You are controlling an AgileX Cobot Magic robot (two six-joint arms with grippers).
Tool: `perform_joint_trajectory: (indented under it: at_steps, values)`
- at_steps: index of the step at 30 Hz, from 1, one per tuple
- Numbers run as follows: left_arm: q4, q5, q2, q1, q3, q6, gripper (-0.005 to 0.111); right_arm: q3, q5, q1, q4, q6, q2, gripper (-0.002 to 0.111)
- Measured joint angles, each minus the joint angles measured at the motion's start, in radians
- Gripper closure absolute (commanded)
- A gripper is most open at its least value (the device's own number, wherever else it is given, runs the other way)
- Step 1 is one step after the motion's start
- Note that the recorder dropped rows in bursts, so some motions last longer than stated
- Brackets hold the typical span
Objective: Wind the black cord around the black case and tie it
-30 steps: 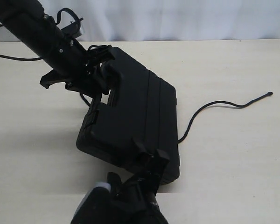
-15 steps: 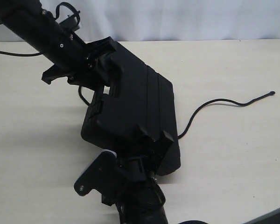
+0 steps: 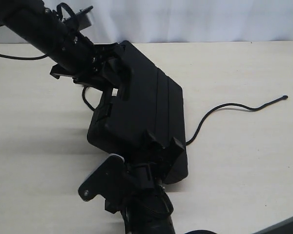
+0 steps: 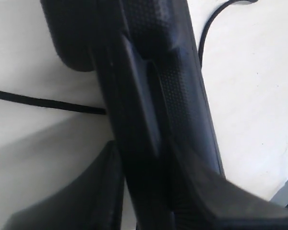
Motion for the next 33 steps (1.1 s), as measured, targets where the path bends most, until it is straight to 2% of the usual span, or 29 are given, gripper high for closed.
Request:
perform_joint_trajectory:
  at_steps: [5,8,13,16,20,24,27,33]
  values:
    - [0.016,-0.008,0.000,0.000,0.000,0.022,0.065,0.000,0.000,0.000,0.000,0.002,0.000,0.104]
    - [0.056,-0.025,-0.002,-0.002,-0.008,0.089,0.054,0.000,0.000,0.000,0.000,-0.001,0.000,0.104]
    - [0.106,-0.020,-0.004,-0.002,-0.094,0.124,0.054,0.000,0.007,0.000,0.011,0.030,0.000,0.104]
    - [0.188,0.003,-0.027,-0.002,-0.182,0.124,0.054,0.000,0.014,0.000,0.012,0.062,0.000,0.104]
    - [0.425,0.008,-0.066,-0.002,-0.239,0.126,0.054,0.000,0.030,-0.001,0.017,0.123,0.000,0.104]
    - [0.669,-0.007,-0.067,-0.002,-0.209,0.128,0.054,0.000,0.037,-0.001,0.024,0.142,0.000,0.104]
    - [0.784,-0.090,-0.031,0.000,-0.143,0.128,0.054,0.000,0.039,-0.001,0.029,0.149,0.000,0.104]
    - [0.847,-0.281,0.078,0.000,-0.072,0.125,0.054,-0.002,0.040,-0.001,0.037,0.151,0.000,0.104]
